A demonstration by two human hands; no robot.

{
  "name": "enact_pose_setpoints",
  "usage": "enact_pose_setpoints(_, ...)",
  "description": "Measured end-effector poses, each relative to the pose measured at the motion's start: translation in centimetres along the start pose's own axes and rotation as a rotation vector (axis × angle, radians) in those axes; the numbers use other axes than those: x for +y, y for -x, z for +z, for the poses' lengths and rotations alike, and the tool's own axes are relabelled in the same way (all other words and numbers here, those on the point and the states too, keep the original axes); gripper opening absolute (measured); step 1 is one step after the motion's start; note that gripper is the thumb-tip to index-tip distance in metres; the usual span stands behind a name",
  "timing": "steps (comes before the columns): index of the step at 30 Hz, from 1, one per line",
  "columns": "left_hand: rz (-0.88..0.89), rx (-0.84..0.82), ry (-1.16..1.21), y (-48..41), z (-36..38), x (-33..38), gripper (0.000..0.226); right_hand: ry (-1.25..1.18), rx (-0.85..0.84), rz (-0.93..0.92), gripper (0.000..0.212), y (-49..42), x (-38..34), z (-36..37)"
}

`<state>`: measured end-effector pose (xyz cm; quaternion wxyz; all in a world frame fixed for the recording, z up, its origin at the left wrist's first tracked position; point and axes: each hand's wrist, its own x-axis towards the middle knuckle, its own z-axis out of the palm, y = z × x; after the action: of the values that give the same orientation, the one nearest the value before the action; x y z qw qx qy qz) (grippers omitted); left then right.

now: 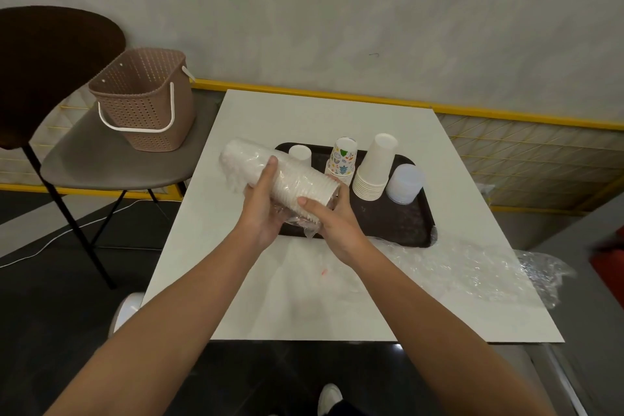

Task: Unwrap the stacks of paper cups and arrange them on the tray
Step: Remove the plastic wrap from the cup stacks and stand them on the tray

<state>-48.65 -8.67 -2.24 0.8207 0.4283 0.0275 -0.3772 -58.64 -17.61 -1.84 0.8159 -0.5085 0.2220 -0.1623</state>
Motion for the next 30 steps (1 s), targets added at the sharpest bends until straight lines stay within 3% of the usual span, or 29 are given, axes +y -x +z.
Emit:
enact_pose_setpoints(4,0.016,0.101,0.008,-0.7,0.1,-0.2,0.087,-0.100,-0.067,0.043,0.044,0.4,-0.8,-0.7)
enact_pose_setpoints(6,0.001,0.147,0.025,-1.0,0.0,0.0,0.084,-0.139,-0.017,0.018,0.038,0.3,-0.9,-1.2)
enact_pose_setpoints(8,-0.045,0.145,0.019,-0.9,0.2,0.2,0.096,-0.037,0.093,-0.108,0.033,0.4,-0.9,-1.5)
enact_pose_setpoints(10,-0.039,0.173,0.002,-0.9,0.3,0.2,0.101,0.235,0.217,-0.261,0.025,0.6,-0.9,-1.6)
enact_pose_setpoints(15,-0.082,0.210,-0.012,-1.0,0.2,0.2,0.101,0.499,0.321,-0.483,0.038,0.8,-0.7,-1.8)
enact_pose_setpoints(19,-0.101,0.251,-0.005,-1.1,0.0,0.2,0.105,0.652,0.211,-0.575,0.038,0.9,-0.7,-1.9)
enact_pose_setpoints(30,-0.063,0.251,-0.006,-0.4,0.3,0.4,0.102,0.809,0.215,-0.480,0.016,0.2,-0.5,-1.6)
